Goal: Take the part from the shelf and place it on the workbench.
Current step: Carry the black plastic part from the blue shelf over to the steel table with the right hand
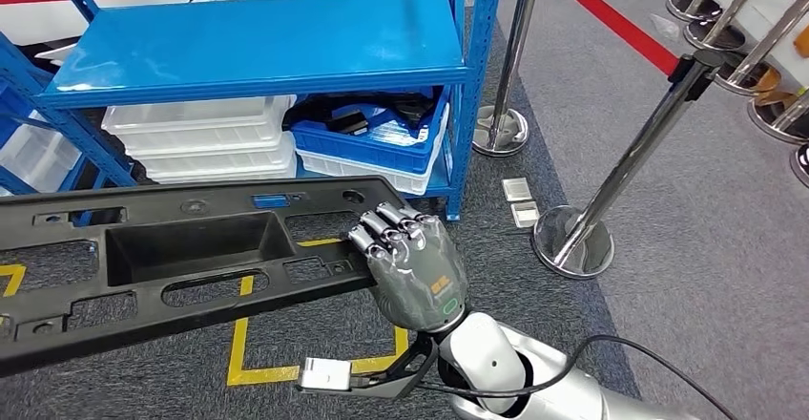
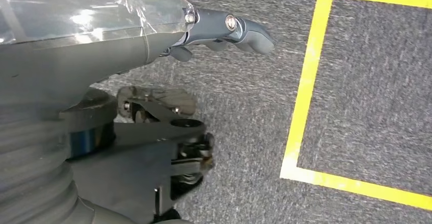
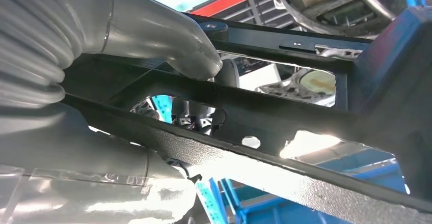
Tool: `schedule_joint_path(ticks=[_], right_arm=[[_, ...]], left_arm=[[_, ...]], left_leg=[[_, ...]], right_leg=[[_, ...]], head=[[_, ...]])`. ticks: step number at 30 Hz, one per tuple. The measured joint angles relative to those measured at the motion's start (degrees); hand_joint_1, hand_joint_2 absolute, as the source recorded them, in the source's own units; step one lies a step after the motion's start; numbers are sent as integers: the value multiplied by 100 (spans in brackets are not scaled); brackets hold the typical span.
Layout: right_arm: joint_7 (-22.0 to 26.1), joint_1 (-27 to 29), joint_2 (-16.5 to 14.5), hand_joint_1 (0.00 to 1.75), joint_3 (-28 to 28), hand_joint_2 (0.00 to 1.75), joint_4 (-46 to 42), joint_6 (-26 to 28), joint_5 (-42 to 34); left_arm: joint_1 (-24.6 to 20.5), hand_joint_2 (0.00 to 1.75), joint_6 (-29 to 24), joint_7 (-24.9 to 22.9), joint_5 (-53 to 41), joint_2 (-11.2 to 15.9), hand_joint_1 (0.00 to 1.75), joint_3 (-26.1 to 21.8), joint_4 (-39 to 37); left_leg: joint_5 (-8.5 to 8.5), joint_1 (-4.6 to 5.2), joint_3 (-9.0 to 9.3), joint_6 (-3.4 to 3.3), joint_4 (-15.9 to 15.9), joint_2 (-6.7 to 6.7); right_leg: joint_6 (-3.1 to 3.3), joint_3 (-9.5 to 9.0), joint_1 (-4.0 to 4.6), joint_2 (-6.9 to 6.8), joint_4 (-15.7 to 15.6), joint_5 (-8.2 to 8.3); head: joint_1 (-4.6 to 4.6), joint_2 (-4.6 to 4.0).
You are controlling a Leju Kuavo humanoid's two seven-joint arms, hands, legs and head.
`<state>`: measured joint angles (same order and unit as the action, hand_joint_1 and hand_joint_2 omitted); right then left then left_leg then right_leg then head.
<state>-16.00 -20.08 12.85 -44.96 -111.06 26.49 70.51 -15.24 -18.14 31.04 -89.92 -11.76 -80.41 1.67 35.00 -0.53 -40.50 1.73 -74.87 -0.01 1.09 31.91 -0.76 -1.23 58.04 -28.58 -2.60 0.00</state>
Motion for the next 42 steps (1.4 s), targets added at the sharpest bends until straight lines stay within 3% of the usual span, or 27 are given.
schedule_joint_path(ticks=[1,3,5,8,10,13,14,15,16,19,20,22,25,27,29,31,32,33,35,37,40,42], right_arm=[[0,3,-1,175,0,175,4,-3,2],[-3,6,-2,175,0,175,7,-7,10],[-13,6,-3,175,2,175,7,-13,21],[-26,8,-11,175,16,175,10,-33,55],[-28,7,-20,175,36,175,16,-43,80],[-37,27,-27,175,51,175,30,-54,90],[-40,42,-28,175,52,175,39,-61,90],[-40,56,-28,175,52,175,48,-72,90],[-41,65,-30,175,52,175,54,-83,91],[-40,68,-38,175,52,175,60,-104,94],[-40,67,-42,175,52,175,60,-108,95],[-41,70,-49,175,54,175,60,-127,96],[-42,62,-63,175,55,175,60,-171,95],[-42,53,-83,175,55,175,60,-201,96],[-39,51,-92,175,54,175,60,-219,95],[-30,51,-94,175,49,175,63,-231,90],[-25,50,-96,175,45,175,65,-238,86],[-21,46,-100,175,43,175,69,-241,81],[-11,28,-122,175,42,175,85,-245,71],[3,-1,-151,175,41,175,103,-244,55],[25,-25,-178,175,38,175,123,-239,32],[37,-29,-189,175,37,175,137,-237,22]], left_arm=[[3,175,0,0,0,0,0,0,1],[0,175,0,-1,-1,0,0,0,2],[-8,175,0,-1,-2,0,0,1,2],[0,175,-2,0,-2,0,0,1,2],[-6,175,-2,0,-3,0,0,1,2],[-12,175,-2,0,-4,0,0,2,2],[-8,175,-2,-1,-3,0,0,2,3],[-5,175,-3,-1,-3,0,0,2,3],[-4,175,-5,-1,-3,0,0,2,4],[-8,175,-12,0,-4,-2,0,2,4],[-10,175,-13,0,-4,-2,0,2,4],[-6,175,-20,1,-4,-2,0,1,4],[-2,175,-33,8,-4,3,0,0,8],[-5,175,-38,17,-4,4,0,0,10],[1,175,-45,22,-2,4,0,0,10],[16,175,-56,27,-1,4,0,-2,10],[24,175,-67,32,0,5,0,-3,11],[28,175,-78,37,0,5,0,-5,14],[30,175,-99,52,0,7,0,-13,23],[30,175,-106,75,0,7,0,-35,28],[57,175,-129,96,2,8,0,-67,30],[66,175,-157,104,2,9,0,-84,32]], left_leg=[[-129,-3,113,-7,178,3],[-490,-4,537,-47,974,56],[-655,26,787,-102,1547,113],[-671,41,771,-190,1651,76],[-717,17,770,-270,1702,46],[-750,17,750,-334,1724,1],[-752,21,744,-339,1721,-21],[-753,24,741,-340,1714,-48],[-752,25,740,-339,1704,-79],[-743,29,716,-309,1651,-173],[-748,29,685,-279,1632,-201],[-772,27,624,-207,1614,-248],[-721,33,594,-114,1543,-255],[-439,31,427,-53,1109,-146],[-59,16,94,0,345,-69],[105,-1,-113,24,-153,-57],[45,-7,-82,24,-120,-54],[-117,-12,60,17,146,-43],[-505,-7,490,-11,997,54],[-672,16,730,-58,1549,141],[-667,42,722,-149,1629,96],[-692,34,728,-224,1659,45]], right_leg=[[-1,0,0,-17,6,0],[-19,-8,1,-49,15,-8],[-71,7,21,-75,39,-11],[-169,34,31,-123,52,-9],[-226,104,19,-65,222,-155],[-263,538,4,67,1203,-672],[-267,675,2,78,1504,-768],[-266,719,1,84,1608,-743],[-259,657,0,89,1486,-613],[-218,165,-7,224,417,-82],[-208,81,-4,284,195,-20],[-189,73,15,338,96,-26],[-97,69,-23,234,49,18],[-41,61,-45,146,22,37],[-20,66,-33,60,22,33],[-16,71,-26,-20,25,30],[-18,71,-26,-52,27,28],[-22,67,-26,-80,30,25],[-50,56,-17,-127,41,8],[-98,63,9,-156,63,-7],[-182,58,14,-223,56,-9],[-253,83,-8,-173,157,-106]], head=[[4,0],[12,0],[14,0],[3,0],[-15,0],[-82,0],[-96,0],[-104,0],[-108,0],[-123,0],[-125,0],[-116,0],[-99,0],[-43,0],[3,0],[9,0],[13,0],[15,0],[21,0],[21,0],[-9,0],[-22,0]])
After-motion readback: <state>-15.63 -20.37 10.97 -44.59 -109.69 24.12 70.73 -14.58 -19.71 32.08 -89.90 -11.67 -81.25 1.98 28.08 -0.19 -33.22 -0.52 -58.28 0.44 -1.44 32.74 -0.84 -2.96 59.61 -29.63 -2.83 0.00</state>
